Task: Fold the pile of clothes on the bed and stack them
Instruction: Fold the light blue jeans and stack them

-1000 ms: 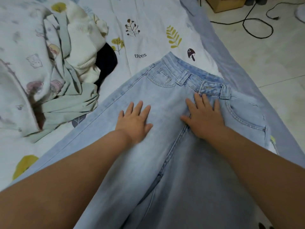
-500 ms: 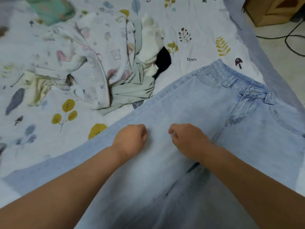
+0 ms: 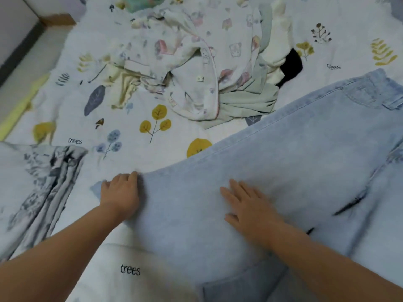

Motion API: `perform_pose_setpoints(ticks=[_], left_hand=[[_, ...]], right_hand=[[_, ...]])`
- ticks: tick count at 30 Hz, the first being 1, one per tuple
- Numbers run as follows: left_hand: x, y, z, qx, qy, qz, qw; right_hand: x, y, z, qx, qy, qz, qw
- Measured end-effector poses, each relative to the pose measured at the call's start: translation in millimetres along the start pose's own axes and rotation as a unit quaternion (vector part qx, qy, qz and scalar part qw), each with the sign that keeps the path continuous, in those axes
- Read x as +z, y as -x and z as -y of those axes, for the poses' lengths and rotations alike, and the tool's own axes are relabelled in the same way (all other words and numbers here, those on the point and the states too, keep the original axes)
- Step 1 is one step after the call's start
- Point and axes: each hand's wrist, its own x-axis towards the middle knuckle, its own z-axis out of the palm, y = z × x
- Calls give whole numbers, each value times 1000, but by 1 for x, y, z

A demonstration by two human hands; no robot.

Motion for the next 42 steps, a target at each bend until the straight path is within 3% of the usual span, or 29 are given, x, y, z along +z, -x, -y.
perform_pose_setpoints(ticks=[3, 6, 10, 14, 17, 21, 24, 26, 29, 31, 32, 33, 35, 38, 40, 42], left_hand=[[-3, -12, 22, 18, -4, 16, 1000], [-18, -13, 30, 107, 107, -19, 988], [-53, 4, 36, 262, 179, -139, 938], [-78, 11, 36, 364, 215, -192, 885], [-84, 0, 42, 352, 204, -181, 895], [-76, -29, 65, 228, 205, -58, 950], [-63, -50, 73, 196, 256, 9, 947], [-60, -60, 71, 159, 396, 36, 904], [-65, -77, 60, 98, 617, -6, 781], [-70, -89, 48, 56, 708, -70, 700], [-70, -95, 41, 33, 730, -94, 676], [-68, -100, 33, 12, 732, -104, 673], [-57, -105, 17, -22, 701, -64, 710], [-33, -106, 1, -26, 689, 48, 723], [-22, -104, -1, 5, 642, 51, 765], [-19, -103, 2, 23, 577, -6, 816]], right_hand=[[0, -7, 12, 50, 53, 19, 997], [-13, -19, 32, 85, 56, -81, 992], [-39, -53, 59, 75, -26, -157, 984], [-75, -81, 86, 6, -106, -137, 985], [-98, -89, 92, -61, -193, -128, 971], [-126, -82, 80, -53, -249, -223, 941], [-144, -84, 68, -33, -251, -286, 924], [-153, -92, 57, 4, -219, -329, 919], [-160, -112, 38, 81, -138, -380, 911], [-159, -125, 28, 154, -74, -344, 923], [-156, -130, 25, 193, -47, -308, 930], [-153, -133, 25, 220, -32, -275, 935], [-143, -133, 34, 226, -14, -246, 942], [-108, -122, 63, 119, 7, -208, 971], [-76, -107, 85, 45, 4, -116, 992], [-49, -93, 97, 10, 16, -11, 1000]])
